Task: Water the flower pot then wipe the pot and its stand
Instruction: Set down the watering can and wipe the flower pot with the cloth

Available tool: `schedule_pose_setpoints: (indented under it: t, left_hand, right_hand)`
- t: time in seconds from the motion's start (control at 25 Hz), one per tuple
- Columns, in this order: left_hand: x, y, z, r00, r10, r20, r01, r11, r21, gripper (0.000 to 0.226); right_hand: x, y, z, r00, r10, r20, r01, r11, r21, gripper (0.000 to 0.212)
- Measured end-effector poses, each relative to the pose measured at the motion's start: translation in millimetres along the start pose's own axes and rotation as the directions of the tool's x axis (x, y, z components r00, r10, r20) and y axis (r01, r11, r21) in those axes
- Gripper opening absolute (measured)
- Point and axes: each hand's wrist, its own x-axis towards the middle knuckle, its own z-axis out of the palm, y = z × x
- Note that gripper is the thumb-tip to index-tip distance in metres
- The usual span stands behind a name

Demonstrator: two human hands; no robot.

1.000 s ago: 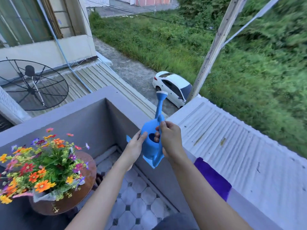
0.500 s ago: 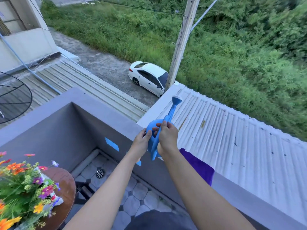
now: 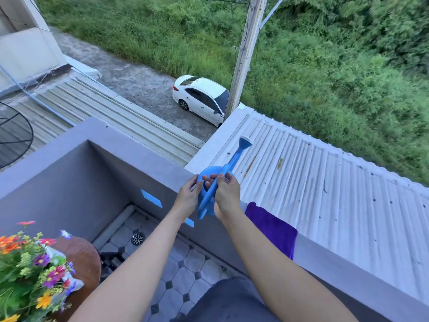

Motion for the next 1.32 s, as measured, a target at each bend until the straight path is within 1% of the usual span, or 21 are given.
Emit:
schedule_pose_setpoints:
  t: [0.12, 0.32, 0.48, 0.6, 0.68, 0.76, 0.8, 0.84, 0.88, 0.96, 1.0, 1.04, 1.08, 1.12, 1.16, 1.2, 1.24, 1.28, 1.32]
  left_hand:
    - [10, -1, 1, 1.0, -0.019, 0.0, 0.019, 1.0, -0.004, 0.054]
    - [20, -8, 1, 0.998, -0.054, -0.01, 0.054, 0.999, 0.001, 0.061]
    - [18, -18, 1, 0.995, -0.083, -0.055, 0.083, 0.997, -0.009, 0.069]
    - [15, -15, 7, 0.99, -0.101, -0.096, 0.102, 0.995, 0.008, 0.064]
    - [11, -4, 6, 0.989, -0.105, -0.106, 0.111, 0.992, 0.057, 0.052]
    - [4, 14, 8, 0.981, -0.108, -0.158, 0.126, 0.986, 0.107, 0.044]
    - [0, 27, 9, 0.973, -0.093, -0.209, 0.125, 0.982, 0.145, 0.045]
    - [-5, 41, 12, 0.961, -0.048, -0.273, 0.104, 0.975, 0.195, 0.046]
    - [-7, 54, 20, 0.942, 0.028, -0.335, 0.062, 0.964, 0.258, 0.047]
    - [-16, 82, 37, 0.868, 0.25, -0.429, -0.075, 0.92, 0.384, 0.044]
    - [-20, 94, 49, 0.818, 0.369, -0.441, -0.166, 0.885, 0.434, 0.041]
    - [-25, 104, 65, 0.773, 0.474, -0.422, -0.261, 0.844, 0.469, 0.036]
    - [-29, 112, 83, 0.744, 0.551, -0.378, -0.344, 0.801, 0.491, 0.03]
    - [-32, 114, 102, 0.737, 0.6, -0.312, -0.412, 0.765, 0.495, 0.025]
    - [-33, 111, 123, 0.753, 0.617, -0.228, -0.457, 0.74, 0.494, 0.02]
    - [-31, 102, 142, 0.788, 0.6, -0.138, -0.471, 0.732, 0.492, 0.015]
    - [-28, 86, 160, 0.832, 0.551, -0.061, -0.454, 0.741, 0.495, 0.012]
    - [-23, 65, 172, 0.883, 0.469, -0.017, -0.395, 0.763, 0.511, 0.011]
    - [-16, 41, 183, 0.934, 0.357, -0.003, -0.298, 0.783, 0.547, 0.011]
  right_hand:
    - [13, -5, 1, 1.0, 0.008, -0.003, -0.008, 0.999, -0.041, 0.022]
    - [27, -21, -10, 0.985, 0.157, 0.073, -0.144, 0.977, -0.156, 0.029]
    - [26, -20, -16, 0.974, 0.202, 0.103, -0.183, 0.968, -0.172, 0.026]
    - [29, -23, -22, 0.969, 0.216, 0.121, -0.194, 0.966, -0.174, 0.023]
    - [28, -24, -22, 0.966, 0.222, 0.134, -0.196, 0.963, -0.183, 0.021]
    - [26, -26, -27, 0.956, 0.246, 0.16, -0.204, 0.949, -0.241, 0.016]
    - [25, -28, -30, 0.95, 0.259, 0.176, -0.201, 0.935, -0.291, 0.017]
    - [26, -29, -36, 0.944, 0.267, 0.196, -0.188, 0.92, -0.344, 0.02]
    - [30, -32, -48, 0.943, 0.264, 0.205, -0.167, 0.903, -0.397, 0.023]
    - [37, -37, -72, 0.959, 0.206, 0.193, -0.088, 0.868, -0.488, 0.025]
    - [43, -39, -87, 0.972, 0.156, 0.176, -0.04, 0.848, -0.529, 0.023]
    - [49, -40, -107, 0.984, 0.097, 0.151, 0.006, 0.822, -0.569, 0.019]
    - [55, -41, -128, 0.992, 0.041, 0.123, 0.044, 0.786, -0.617, 0.016]
    - [60, -41, -149, 0.996, -0.011, 0.093, 0.072, 0.732, -0.677, 0.014]
    - [66, -40, -171, 0.996, -0.058, 0.068, 0.089, 0.666, -0.74, 0.014]
    - [71, -38, -193, 0.995, -0.092, 0.048, 0.093, 0.595, -0.798, 0.014]
    - [73, -34, -213, 0.993, -0.11, 0.032, 0.086, 0.535, -0.84, 0.015]
    - [74, -29, -230, 0.993, -0.117, 0.024, 0.079, 0.488, -0.869, 0.017]
    - [76, -24, -247, 0.993, -0.119, 0.022, 0.075, 0.454, -0.888, 0.02]
